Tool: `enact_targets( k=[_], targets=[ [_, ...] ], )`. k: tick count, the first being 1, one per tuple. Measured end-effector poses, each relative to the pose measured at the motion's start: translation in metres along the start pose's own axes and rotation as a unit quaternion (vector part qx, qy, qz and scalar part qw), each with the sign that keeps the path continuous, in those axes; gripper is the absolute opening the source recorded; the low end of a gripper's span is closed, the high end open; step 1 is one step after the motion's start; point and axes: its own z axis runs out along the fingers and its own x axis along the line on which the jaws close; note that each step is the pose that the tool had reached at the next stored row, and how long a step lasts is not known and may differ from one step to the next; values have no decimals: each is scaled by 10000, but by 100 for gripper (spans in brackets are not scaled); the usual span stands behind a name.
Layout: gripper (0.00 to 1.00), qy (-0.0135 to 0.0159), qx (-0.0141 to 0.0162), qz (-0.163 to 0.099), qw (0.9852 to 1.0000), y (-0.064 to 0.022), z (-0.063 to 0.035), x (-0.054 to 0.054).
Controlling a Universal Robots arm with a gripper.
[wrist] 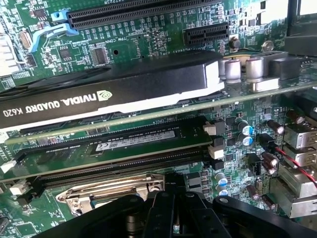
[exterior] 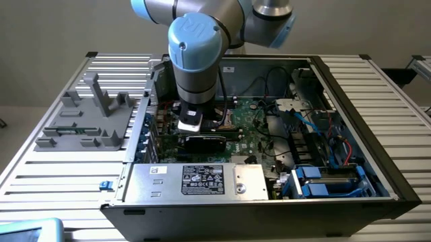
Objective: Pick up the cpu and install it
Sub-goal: 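Install the second cpu locking lever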
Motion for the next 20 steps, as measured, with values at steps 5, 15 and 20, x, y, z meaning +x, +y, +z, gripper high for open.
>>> enact_targets(
  k=[5, 15, 20],
  targets=[
    [11, 0, 0, 0, 10000, 1, 3, -11],
    [11, 0, 0, 0, 10000, 5, 6, -20],
    [11, 0, 0, -1, 10000, 8, 5, -23]
  ],
)
